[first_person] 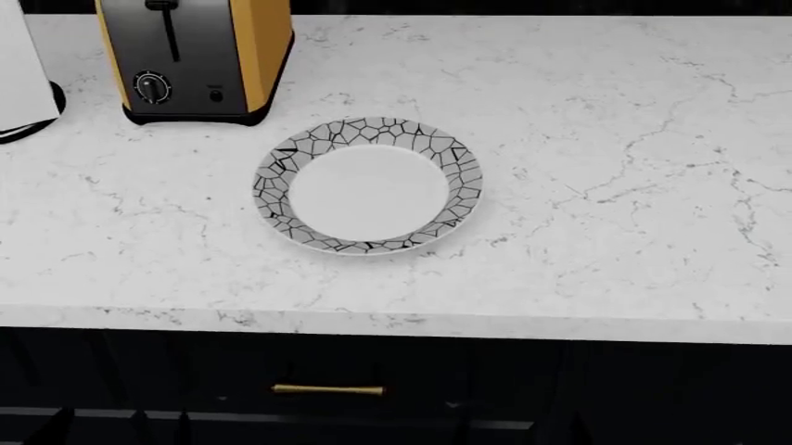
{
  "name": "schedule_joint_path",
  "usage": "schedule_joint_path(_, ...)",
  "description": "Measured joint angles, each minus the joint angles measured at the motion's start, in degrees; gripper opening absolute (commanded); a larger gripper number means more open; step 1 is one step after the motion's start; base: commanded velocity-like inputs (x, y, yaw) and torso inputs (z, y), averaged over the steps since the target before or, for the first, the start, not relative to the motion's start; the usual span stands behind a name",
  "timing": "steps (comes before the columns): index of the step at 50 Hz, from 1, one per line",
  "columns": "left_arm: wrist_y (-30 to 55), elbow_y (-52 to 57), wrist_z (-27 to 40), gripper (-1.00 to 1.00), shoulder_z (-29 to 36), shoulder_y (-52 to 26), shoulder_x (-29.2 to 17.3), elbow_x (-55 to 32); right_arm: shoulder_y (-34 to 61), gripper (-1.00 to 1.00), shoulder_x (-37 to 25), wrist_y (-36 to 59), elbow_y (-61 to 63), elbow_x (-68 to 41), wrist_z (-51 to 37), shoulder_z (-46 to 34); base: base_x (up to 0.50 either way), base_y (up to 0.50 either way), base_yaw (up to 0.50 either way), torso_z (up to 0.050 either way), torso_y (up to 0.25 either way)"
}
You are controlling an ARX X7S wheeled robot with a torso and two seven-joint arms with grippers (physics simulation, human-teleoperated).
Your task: Place the toasted item on a plate.
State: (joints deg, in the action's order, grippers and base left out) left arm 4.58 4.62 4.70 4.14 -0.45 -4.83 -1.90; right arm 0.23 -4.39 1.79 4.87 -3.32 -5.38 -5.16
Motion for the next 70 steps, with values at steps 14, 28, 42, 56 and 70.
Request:
schedule_joint_path(14, 5.1, 4.6, 0.8, 1.00, 1.0, -2.6, -1.4, -0.9, 1.9, 1.00, -1.9, 3.8, 4.8, -0.8, -0.6, -1.2, 0.00, 0.00, 0.00, 0.050, 0.000)
schedule_joint_path(28, 12.2, 10.5, 1.3, 1.00, 1.5, -8.2, -3.4, -1.4, 6.7, 1.00, -3.9, 10.3, 11.2, -1.4, -0.6, -2.0, 0.00, 0.00, 0.00, 0.017, 0.000)
schedule_joint_path(42, 25.6, 22.1, 0.8, 1.00, 0.1, -16.5, -7.1, -2.8, 13.9, 1.00, -7.9, 22.6, 24.9, -1.9, -0.4, -1.4, 0.00, 0.00, 0.00, 0.000, 0.000)
schedule_joint_path(56, 32.2, 28.7, 0.9, 1.00, -1.0, -19.5, -9.0, -3.6, 16.7, 1.00, -10.0, 27.5, 31.5, -2.1, -0.4, -1.3, 0.02, 0.10, 0.00, 0.000, 0.000)
schedule_joint_path(70, 34.3, 30.8, 1.1, 1.00, -1.6, -20.2, -9.9, -4.3, 17.7, 1.00, -10.3, 28.4, 32.8, -2.9, -0.7, -1.3, 0.10, 0.12, 0.00, 0.000, 0.000)
